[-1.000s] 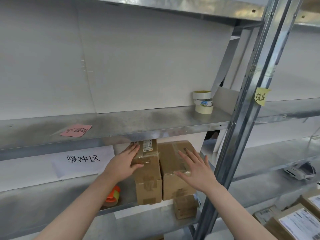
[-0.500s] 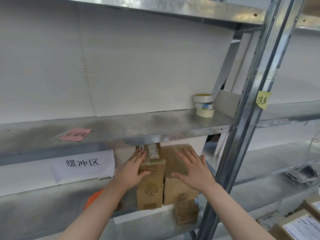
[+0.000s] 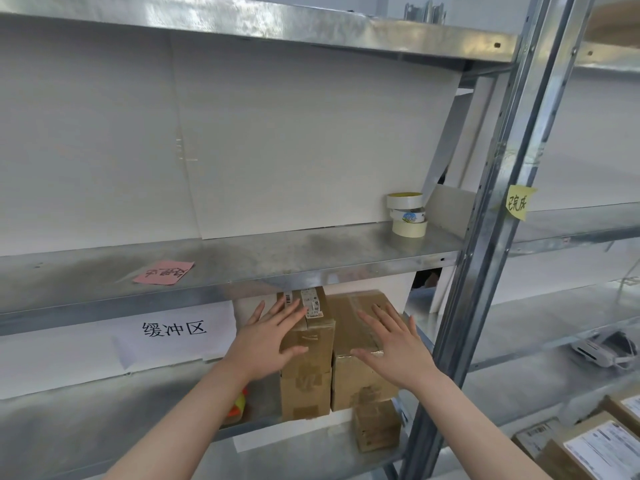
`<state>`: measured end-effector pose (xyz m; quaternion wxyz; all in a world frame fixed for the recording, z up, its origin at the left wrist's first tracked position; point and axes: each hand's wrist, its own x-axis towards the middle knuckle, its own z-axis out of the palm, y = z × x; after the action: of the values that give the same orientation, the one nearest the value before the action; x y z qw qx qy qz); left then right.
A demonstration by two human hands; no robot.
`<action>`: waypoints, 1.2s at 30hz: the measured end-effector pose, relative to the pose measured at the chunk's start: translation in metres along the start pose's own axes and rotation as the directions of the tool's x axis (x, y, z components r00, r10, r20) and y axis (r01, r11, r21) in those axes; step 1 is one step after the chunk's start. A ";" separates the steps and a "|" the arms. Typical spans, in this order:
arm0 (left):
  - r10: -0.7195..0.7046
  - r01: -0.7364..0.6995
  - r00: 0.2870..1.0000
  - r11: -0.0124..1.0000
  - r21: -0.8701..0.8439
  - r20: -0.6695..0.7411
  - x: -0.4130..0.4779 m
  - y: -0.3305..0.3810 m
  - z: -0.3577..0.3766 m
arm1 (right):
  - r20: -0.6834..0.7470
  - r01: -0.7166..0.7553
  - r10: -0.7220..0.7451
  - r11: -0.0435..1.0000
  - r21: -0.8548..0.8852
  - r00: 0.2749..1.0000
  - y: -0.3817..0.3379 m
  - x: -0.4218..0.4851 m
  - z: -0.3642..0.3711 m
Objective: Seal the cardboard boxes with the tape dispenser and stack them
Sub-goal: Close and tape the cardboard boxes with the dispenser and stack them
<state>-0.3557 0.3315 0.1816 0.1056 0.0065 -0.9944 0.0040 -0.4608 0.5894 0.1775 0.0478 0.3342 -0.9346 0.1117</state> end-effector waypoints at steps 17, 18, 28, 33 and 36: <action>-0.150 0.140 0.987 0.978 -0.155 -0.058 -0.204 -0.134 -0.047 | -0.117 0.210 -0.195 0.969 0.132 0.974 -0.196 -0.051 0.008; -0.182 0.170 0.982 0.971 -0.168 -0.057 -0.230 -0.151 -0.050 | -0.122 0.224 -0.207 0.963 0.152 0.971 -0.221 -0.053 0.014; -0.492 0.465 0.865 0.860 -0.210 -0.101 -0.494 -0.317 -0.086 | -0.058 0.418 -0.421 0.857 0.300 0.905 -0.498 -0.065 0.080; -0.632 0.612 0.768 0.773 -0.167 -0.107 -0.605 -0.388 -0.097 | -0.026 0.539 -0.558 0.787 0.298 0.829 -0.620 -0.065 0.111; -0.684 0.672 0.722 0.729 -0.130 -0.104 -0.657 -0.428 -0.105 | -0.013 0.606 -0.630 0.740 0.291 0.776 -0.688 -0.057 0.130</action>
<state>0.3151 -0.0874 0.1494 0.1719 0.3648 -0.9119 -0.0756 0.0186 0.0763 0.1635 -0.0058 0.6330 -0.7463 0.2054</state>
